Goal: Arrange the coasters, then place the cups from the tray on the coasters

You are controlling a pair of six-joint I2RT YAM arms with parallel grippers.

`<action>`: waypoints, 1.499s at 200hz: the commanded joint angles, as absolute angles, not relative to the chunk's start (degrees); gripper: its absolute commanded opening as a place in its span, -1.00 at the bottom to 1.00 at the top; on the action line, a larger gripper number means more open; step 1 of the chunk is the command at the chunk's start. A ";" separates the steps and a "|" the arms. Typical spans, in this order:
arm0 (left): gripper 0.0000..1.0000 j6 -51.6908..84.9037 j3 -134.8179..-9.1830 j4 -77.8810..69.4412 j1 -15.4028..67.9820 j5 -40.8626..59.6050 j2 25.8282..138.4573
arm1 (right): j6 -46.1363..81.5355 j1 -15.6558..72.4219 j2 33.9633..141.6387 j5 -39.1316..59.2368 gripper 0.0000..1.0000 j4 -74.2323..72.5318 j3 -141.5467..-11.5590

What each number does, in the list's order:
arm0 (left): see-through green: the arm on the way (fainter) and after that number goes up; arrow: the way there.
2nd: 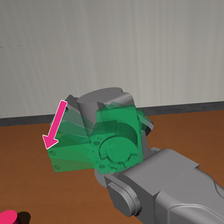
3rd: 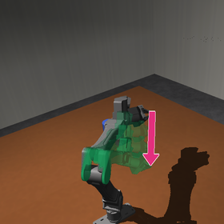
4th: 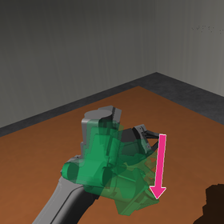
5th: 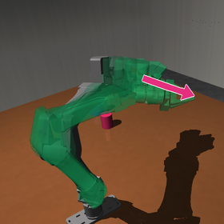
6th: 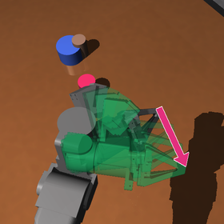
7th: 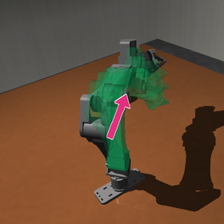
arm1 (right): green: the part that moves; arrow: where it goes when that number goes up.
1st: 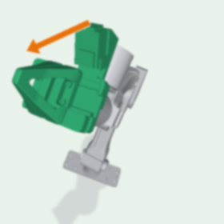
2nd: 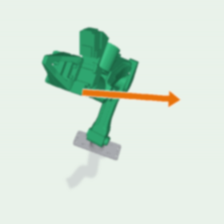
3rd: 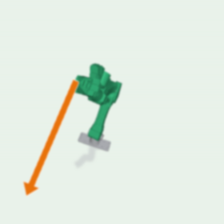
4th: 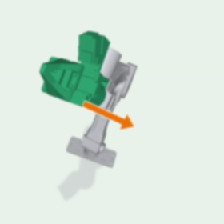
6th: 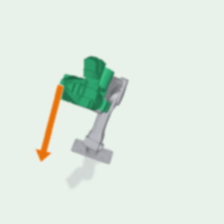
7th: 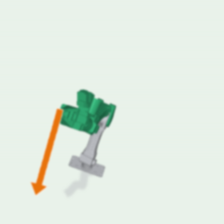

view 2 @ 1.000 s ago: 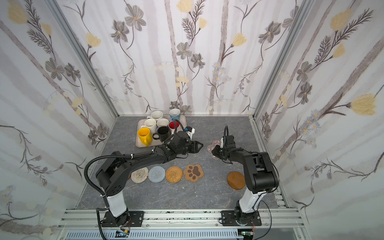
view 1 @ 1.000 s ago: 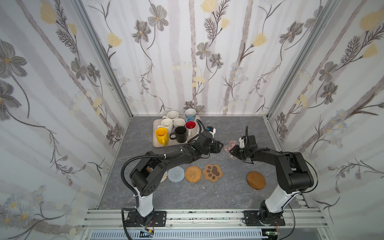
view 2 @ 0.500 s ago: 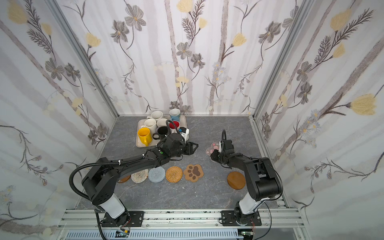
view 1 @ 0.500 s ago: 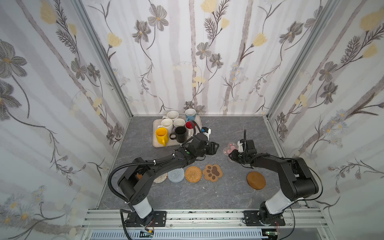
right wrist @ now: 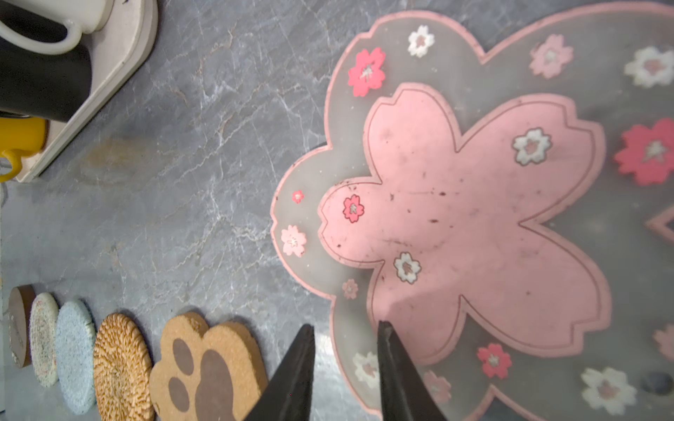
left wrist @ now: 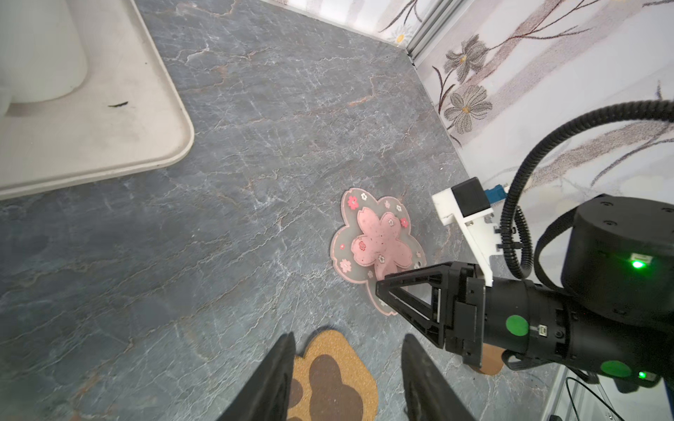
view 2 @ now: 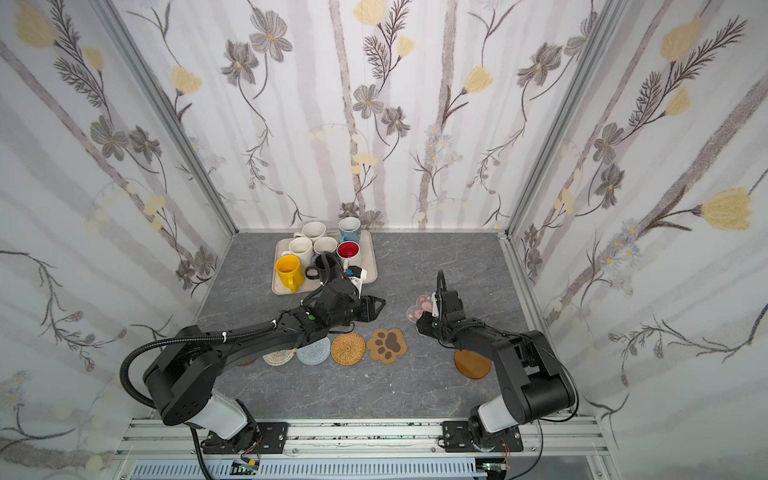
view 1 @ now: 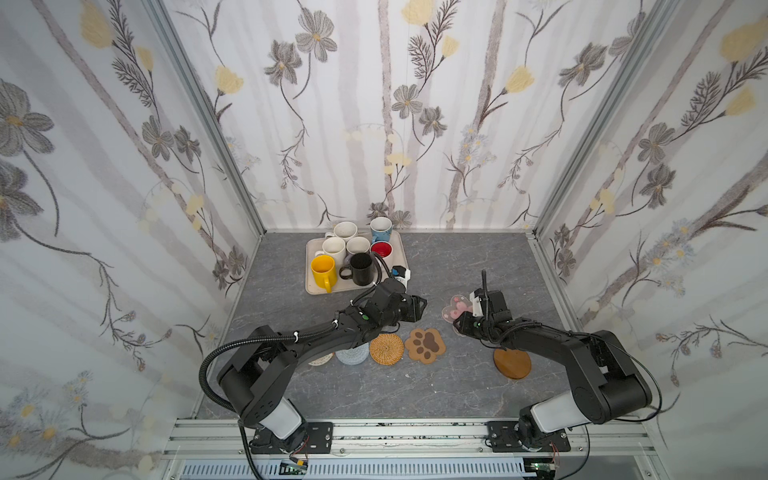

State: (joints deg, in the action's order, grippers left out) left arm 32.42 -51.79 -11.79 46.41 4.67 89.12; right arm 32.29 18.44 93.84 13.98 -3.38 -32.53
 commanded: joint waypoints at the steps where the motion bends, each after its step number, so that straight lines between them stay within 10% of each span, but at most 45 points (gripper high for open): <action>1: 0.01 33.97 -49.16 -13.84 46.48 3.24 86.59 | 32.38 19.14 91.83 11.99 -0.36 4.06 -30.57; 300: 0.10 34.42 -42.73 -15.38 47.81 5.27 78.67 | 40.53 15.57 63.22 5.10 -0.15 25.40 -31.81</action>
